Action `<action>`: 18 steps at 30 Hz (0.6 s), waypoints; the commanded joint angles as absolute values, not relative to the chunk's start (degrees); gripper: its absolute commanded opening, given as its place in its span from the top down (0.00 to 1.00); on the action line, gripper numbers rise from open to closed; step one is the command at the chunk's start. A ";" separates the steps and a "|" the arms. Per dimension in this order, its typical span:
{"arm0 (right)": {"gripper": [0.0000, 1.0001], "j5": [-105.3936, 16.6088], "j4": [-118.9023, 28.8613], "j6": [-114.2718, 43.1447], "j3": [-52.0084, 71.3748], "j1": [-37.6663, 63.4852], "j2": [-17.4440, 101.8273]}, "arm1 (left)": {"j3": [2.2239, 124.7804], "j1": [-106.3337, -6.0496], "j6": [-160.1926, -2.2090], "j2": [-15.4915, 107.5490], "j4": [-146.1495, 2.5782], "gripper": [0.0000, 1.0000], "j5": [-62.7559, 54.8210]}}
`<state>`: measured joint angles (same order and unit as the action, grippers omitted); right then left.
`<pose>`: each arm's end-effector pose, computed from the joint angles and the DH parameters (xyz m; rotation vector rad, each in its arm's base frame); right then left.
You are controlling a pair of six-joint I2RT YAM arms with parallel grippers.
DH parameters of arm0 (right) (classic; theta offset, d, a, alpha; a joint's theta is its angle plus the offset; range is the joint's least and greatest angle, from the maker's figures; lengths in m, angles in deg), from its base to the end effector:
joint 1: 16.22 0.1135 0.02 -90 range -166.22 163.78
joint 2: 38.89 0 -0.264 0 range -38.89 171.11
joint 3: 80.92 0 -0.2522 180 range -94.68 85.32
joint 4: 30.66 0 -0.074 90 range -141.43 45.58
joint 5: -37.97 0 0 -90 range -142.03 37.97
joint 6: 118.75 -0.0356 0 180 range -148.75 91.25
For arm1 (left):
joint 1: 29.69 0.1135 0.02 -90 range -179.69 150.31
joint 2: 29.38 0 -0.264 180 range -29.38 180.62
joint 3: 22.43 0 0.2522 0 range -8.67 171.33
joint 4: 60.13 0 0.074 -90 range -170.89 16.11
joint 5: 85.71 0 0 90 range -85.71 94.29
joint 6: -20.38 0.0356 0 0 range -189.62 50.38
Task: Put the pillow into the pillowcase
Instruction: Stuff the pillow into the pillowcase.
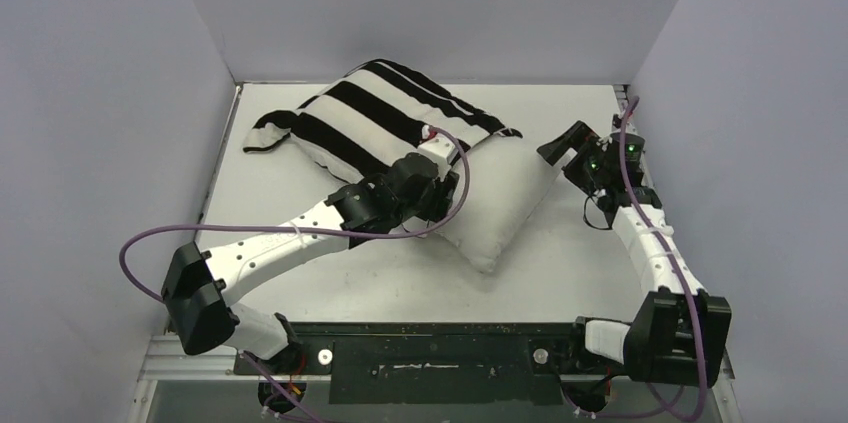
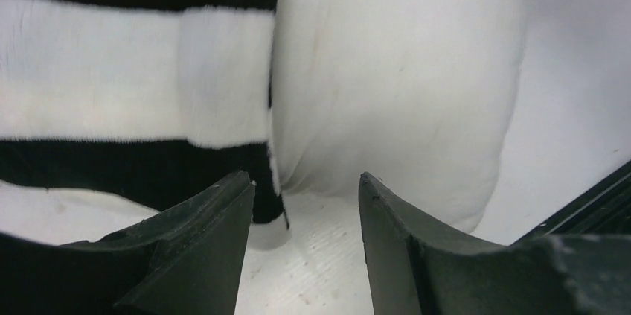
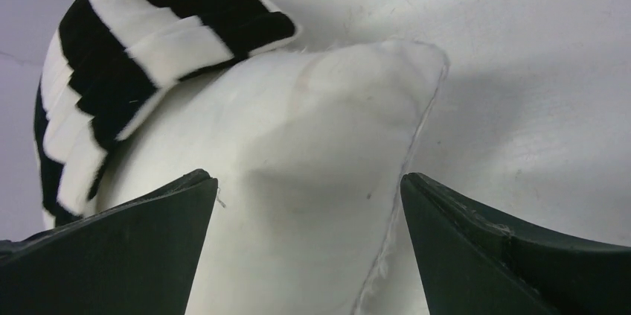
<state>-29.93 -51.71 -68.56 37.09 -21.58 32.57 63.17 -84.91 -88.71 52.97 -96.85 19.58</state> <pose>0.2770 -0.0125 0.2680 0.6015 2.0678 0.7613 0.1943 -0.2632 0.3297 0.5224 2.1052 -0.4711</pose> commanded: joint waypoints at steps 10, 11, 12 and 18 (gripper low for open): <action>0.00 -25.71 -53.66 -73.58 51.02 -9.17 15.02 | 55.90 -85.02 -84.17 54.90 -81.75 0.42 34.03; 0.00 -26.01 -52.59 -74.37 52.03 -8.29 14.93 | 56.38 -85.05 -83.72 55.68 -81.75 0.42 35.05; 0.00 -26.07 -51.28 -75.09 53.17 -7.66 14.84 | 56.60 -84.92 -83.17 56.32 -81.47 0.42 35.68; 0.03 -25.04 -33.94 -83.26 62.14 -3.75 16.63 | 58.23 -84.19 -80.39 59.46 -79.06 0.65 36.34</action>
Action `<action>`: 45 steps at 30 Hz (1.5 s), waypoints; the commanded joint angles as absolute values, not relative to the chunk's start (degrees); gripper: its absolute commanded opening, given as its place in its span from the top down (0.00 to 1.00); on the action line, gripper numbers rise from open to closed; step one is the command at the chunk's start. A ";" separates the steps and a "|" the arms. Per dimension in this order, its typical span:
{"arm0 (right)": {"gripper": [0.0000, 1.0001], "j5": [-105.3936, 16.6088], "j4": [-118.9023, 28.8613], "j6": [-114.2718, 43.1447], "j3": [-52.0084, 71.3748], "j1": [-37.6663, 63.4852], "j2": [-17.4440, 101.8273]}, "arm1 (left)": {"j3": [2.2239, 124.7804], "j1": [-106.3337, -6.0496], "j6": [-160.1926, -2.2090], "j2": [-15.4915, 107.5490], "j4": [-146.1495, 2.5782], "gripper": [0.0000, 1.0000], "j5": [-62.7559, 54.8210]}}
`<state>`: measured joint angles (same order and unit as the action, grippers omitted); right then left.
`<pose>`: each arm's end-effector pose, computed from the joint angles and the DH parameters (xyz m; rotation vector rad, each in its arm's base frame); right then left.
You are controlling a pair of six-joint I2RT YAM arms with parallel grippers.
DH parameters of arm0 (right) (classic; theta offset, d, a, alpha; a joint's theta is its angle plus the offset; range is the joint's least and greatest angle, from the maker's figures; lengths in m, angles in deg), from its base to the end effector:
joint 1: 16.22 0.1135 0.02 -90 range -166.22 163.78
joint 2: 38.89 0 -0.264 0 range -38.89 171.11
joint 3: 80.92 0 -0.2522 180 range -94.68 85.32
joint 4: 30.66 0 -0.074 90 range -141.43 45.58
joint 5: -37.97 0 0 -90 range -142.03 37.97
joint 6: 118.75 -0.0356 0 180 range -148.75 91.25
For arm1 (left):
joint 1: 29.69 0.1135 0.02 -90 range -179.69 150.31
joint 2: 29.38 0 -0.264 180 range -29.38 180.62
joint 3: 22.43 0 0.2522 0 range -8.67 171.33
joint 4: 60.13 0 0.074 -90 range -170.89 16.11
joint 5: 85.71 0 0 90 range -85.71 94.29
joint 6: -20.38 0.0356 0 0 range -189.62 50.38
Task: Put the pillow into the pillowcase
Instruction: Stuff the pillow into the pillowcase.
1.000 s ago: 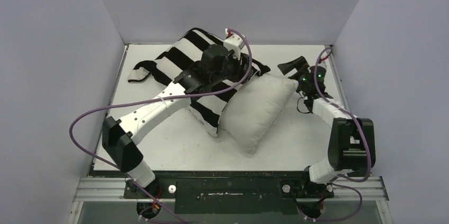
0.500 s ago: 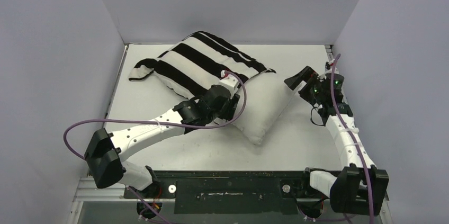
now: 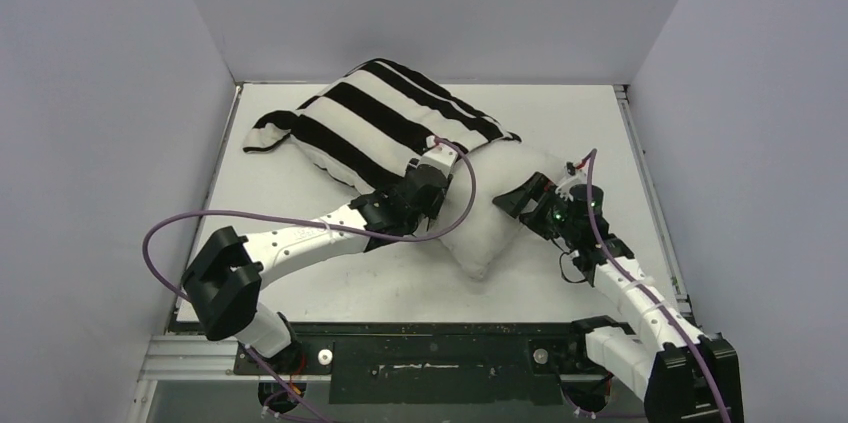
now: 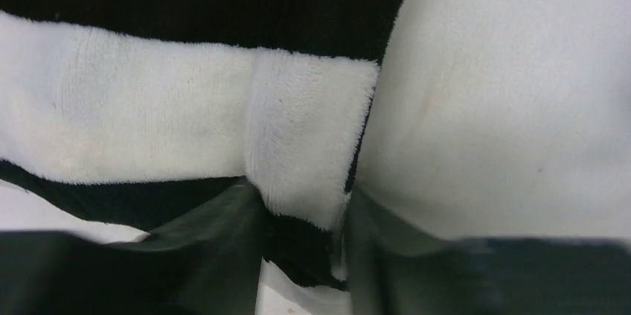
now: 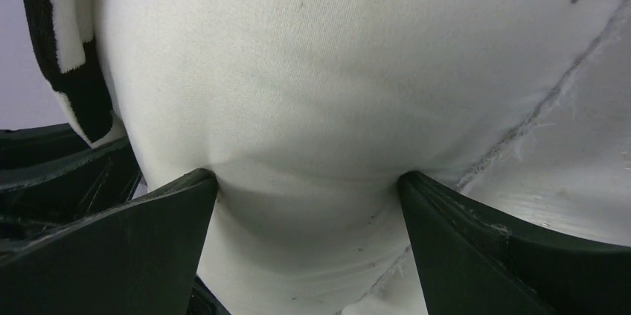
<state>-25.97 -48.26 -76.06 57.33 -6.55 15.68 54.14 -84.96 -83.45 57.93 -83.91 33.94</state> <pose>0.1987 0.0497 0.2190 0.4356 2.1855 1.0526 0.2092 -0.2709 0.2707 0.4629 2.0381 -0.1661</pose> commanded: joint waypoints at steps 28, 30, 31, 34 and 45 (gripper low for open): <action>0.18 -44.52 -9.37 -85.97 62.77 5.99 27.12 | 58.88 -84.45 -87.92 52.55 -85.11 0.59 8.87; 0.11 -44.57 -19.42 -79.98 59.36 5.95 22.93 | 60.88 -83.06 -87.98 51.08 -86.60 0.51 7.92; 0.08 -44.56 -24.22 -76.25 57.42 5.99 21.31 | 61.65 -82.08 -88.30 50.22 -87.43 0.49 7.24; 0.02 -41.40 -32.99 -63.59 52.30 6.13 17.75 | 62.60 -77.96 -90.11 46.87 -89.92 0.43 4.69; 0.00 -42.61 -53.93 -19.62 35.91 23.30 18.98 | 50.42 -55.02 -94.68 34.14 -94.55 0.12 -1.01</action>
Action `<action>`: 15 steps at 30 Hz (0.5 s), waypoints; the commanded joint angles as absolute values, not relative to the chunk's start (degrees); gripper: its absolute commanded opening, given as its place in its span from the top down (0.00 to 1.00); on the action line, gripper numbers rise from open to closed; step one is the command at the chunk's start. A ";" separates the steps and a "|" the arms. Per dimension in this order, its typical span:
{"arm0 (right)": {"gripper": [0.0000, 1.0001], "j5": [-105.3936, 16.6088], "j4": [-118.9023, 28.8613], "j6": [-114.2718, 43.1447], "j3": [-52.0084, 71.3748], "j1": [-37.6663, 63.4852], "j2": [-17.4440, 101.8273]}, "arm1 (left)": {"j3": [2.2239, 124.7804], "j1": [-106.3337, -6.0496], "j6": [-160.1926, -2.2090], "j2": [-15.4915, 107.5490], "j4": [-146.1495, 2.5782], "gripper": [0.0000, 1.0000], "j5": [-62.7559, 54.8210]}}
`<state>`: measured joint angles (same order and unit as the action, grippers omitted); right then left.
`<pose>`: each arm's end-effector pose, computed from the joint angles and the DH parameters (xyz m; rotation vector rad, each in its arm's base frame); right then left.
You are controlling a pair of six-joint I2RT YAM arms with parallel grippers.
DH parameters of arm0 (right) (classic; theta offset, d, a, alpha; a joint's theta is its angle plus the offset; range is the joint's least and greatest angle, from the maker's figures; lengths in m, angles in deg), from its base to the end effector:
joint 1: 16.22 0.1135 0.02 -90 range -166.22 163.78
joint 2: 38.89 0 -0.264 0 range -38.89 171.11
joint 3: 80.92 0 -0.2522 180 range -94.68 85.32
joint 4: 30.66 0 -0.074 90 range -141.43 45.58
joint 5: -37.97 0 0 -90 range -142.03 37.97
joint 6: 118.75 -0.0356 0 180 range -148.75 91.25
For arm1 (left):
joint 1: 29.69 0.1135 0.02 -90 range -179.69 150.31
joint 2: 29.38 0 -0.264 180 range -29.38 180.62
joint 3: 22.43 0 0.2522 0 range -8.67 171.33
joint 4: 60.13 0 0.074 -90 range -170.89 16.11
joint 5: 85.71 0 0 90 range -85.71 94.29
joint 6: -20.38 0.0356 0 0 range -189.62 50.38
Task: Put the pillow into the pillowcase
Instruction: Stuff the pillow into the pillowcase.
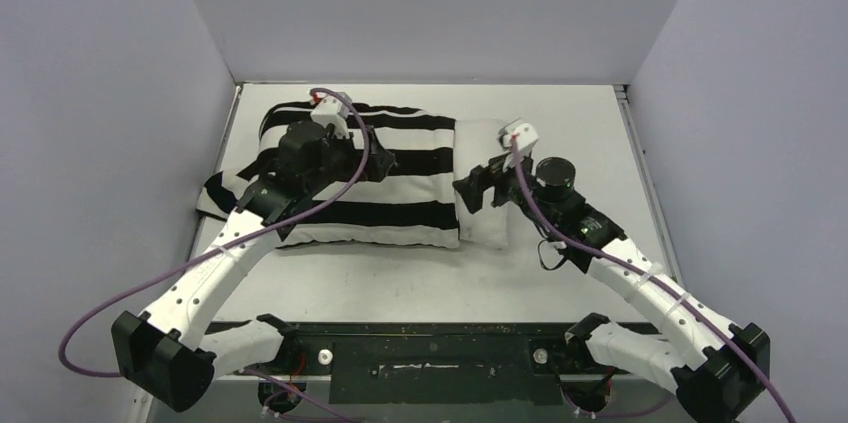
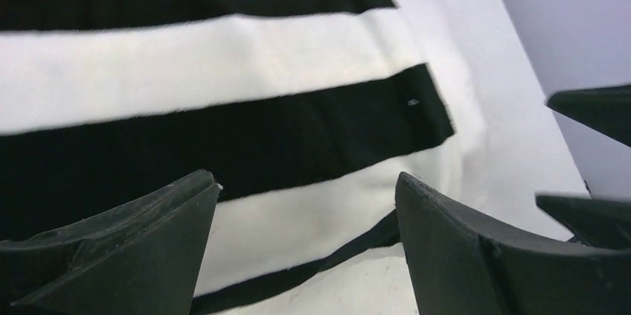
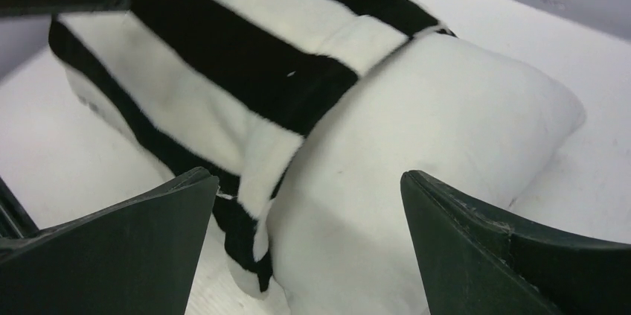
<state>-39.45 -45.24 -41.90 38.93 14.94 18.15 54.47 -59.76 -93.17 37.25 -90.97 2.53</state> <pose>0.1969 0.1281 0.3271 -0.4471 1.7730 0.7473 0.2297 -0.1342 0.3623 0.1340 1.9811 -0.6477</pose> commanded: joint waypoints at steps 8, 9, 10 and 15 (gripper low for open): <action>0.00 -56.49 -57.13 9.53 35.96 45.63 22.16 | 43.45 -44.33 -101.72 28.82 -96.11 0.03 -2.94; 0.00 -59.44 -57.42 12.54 36.30 47.51 23.37 | 42.51 -44.05 -102.38 28.14 -95.88 0.03 -2.18; 0.00 -62.18 -57.41 15.29 36.74 48.93 24.55 | 41.36 -43.94 -102.93 27.28 -95.61 0.03 -1.16; 0.00 -71.53 -53.51 25.25 38.19 49.74 30.59 | 35.38 -43.64 -103.45 24.86 -92.62 0.04 3.03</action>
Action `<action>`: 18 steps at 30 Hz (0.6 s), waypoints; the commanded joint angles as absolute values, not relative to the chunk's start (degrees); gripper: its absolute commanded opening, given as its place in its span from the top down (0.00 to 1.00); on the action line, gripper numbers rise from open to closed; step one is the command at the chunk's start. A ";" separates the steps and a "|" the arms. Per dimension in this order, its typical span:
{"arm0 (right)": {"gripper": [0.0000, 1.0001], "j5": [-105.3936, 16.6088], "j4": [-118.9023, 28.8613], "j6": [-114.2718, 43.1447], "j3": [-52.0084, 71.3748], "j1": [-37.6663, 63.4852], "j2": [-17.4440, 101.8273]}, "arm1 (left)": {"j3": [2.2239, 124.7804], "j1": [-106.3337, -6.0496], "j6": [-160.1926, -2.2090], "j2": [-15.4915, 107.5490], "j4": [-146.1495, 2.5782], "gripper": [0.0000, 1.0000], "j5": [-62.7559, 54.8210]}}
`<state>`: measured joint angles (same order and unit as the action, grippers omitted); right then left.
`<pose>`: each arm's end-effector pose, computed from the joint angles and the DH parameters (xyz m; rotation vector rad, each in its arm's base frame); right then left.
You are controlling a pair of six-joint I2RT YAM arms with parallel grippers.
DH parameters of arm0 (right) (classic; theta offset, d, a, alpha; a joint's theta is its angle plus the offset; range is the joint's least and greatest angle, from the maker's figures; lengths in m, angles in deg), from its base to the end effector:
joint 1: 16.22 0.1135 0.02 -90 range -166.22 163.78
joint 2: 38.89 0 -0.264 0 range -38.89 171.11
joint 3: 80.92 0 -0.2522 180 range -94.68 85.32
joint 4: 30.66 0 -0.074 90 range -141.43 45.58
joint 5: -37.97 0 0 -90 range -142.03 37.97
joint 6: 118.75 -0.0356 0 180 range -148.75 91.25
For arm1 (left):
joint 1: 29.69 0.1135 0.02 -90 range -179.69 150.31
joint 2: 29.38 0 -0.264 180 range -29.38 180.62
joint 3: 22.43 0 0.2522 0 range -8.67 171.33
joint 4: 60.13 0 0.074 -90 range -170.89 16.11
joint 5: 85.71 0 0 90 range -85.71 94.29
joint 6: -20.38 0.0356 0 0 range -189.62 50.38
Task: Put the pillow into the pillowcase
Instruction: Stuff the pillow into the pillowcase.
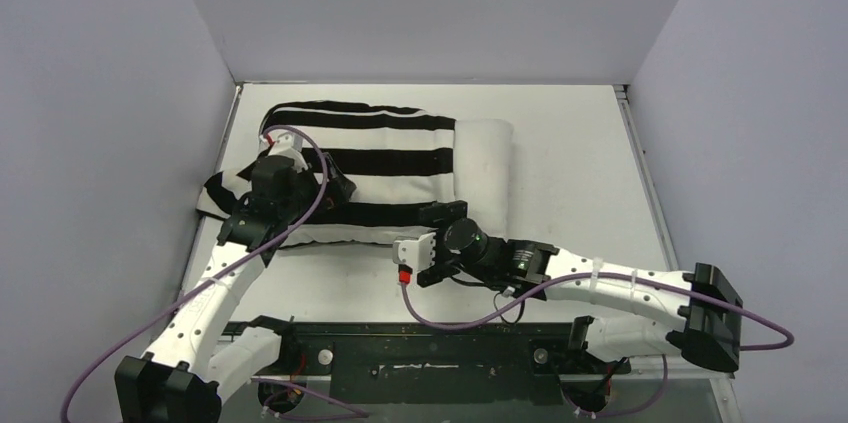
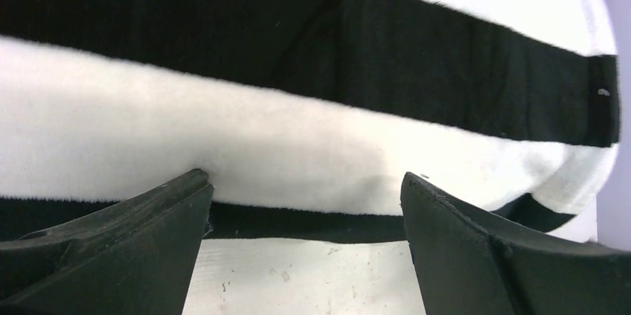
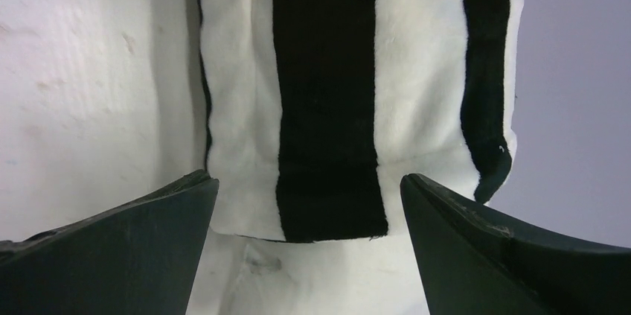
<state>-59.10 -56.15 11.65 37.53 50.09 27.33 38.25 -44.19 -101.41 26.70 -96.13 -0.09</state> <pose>0.1083 0.2358 0.2796 -1.6362 1.3100 0.1441 0.2099 -0.0571 0.2957 -0.2799 2.1501 -0.5544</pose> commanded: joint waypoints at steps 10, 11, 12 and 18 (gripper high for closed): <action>0.05 -76.97 -41.22 33.43 45.34 42.22 44.69 | 31.88 -43.50 -103.98 29.14 -90.48 0.10 9.97; 0.13 -77.51 -40.51 33.41 44.91 41.65 46.41 | 32.13 -43.54 -104.01 29.35 -90.20 0.10 9.98; 0.28 -76.64 -40.88 33.14 44.04 41.23 47.47 | 32.57 -43.55 -104.12 29.58 -90.31 0.11 10.05; 1.00 -74.06 -42.80 27.05 37.23 43.53 47.64 | 42.72 -43.49 -98.41 29.09 -94.60 0.11 13.55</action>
<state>-73.73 -40.39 31.78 42.36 42.37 47.70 33.24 -44.15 -103.64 29.30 -93.64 7.58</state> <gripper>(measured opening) 0.056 0.889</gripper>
